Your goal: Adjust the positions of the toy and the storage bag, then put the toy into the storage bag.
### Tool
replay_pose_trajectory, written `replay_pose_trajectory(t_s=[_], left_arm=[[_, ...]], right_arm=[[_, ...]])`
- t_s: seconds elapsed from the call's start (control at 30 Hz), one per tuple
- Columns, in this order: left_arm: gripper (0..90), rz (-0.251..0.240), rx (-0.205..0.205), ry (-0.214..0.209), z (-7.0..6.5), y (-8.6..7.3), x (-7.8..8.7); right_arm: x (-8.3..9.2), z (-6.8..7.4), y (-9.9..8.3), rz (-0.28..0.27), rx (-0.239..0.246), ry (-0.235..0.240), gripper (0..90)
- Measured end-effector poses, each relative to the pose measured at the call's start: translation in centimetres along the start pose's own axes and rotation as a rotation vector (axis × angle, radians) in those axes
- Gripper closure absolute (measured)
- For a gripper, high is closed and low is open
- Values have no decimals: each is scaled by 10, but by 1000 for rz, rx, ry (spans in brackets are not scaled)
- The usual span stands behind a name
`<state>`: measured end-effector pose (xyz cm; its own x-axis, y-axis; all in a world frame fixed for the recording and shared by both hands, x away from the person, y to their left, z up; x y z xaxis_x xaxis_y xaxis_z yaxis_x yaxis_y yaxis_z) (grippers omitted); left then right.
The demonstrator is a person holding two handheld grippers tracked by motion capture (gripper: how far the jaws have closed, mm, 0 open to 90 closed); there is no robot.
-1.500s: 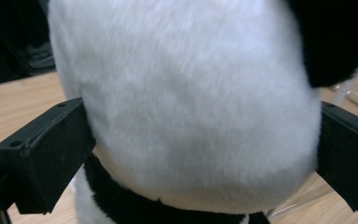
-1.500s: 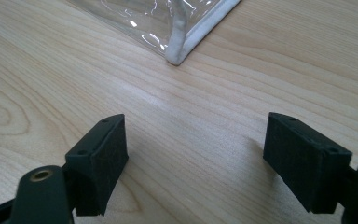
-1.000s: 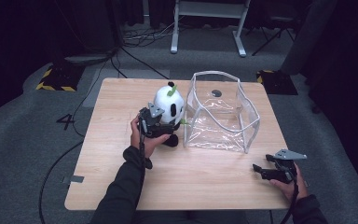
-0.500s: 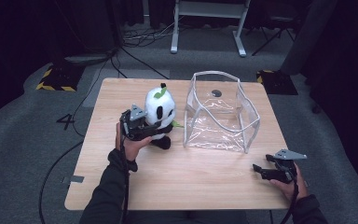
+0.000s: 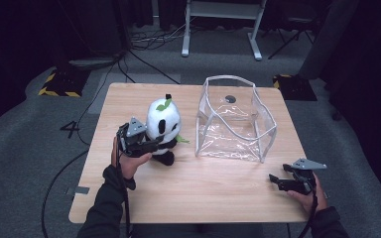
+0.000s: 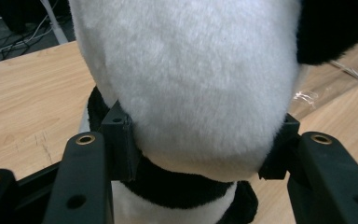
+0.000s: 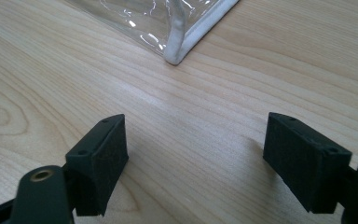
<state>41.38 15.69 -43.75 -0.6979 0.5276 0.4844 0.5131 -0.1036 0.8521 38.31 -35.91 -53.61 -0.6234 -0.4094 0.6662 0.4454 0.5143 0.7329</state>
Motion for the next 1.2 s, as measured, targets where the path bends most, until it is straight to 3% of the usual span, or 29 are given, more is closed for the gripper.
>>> replay_pose_trajectory(t_s=[0.27, 0.37, 0.47, 0.5, 0.67, 1.03, 1.2], left_arm=[[434, 15, -16, -1, 1, -10, 15], [439, 0, 5, -13, 5, -16, 20], [444, -2, 4, -18, 4, -18, 18], [446, 7, -18, -8, 1, -17, 16], [446, 9, -40, 5, -4, -18, 13], [447, -3, -42, 2, -4, -20, 11], [453, -20, -20, 2, -5, -21, 11]], right_arm=[[0, 0, 0, 1, -1, 0, 217], [0, 0, 0, 1, -1, 0, 217], [0, 0, 0, 1, -1, 0, 217], [0, 0, 0, 1, -1, 0, 217], [0, 0, 0, 0, 0, 0, 217], [-1, -1, 0, 1, 4, 3, 217], [-1, -1, 0, 1, 5, 4, 217]])
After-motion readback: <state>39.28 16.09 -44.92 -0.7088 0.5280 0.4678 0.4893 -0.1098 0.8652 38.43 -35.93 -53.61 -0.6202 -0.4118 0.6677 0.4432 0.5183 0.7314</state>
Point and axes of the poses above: each handheld gripper's, and its own axes: x roughly backward along the jaws, y roughly out of its top, z roughly to its left, the point moved 3 cm from there along -x, roughly forward along the jaws, and after that the axes turned 10 degrees about x, right-handed, at the moved point
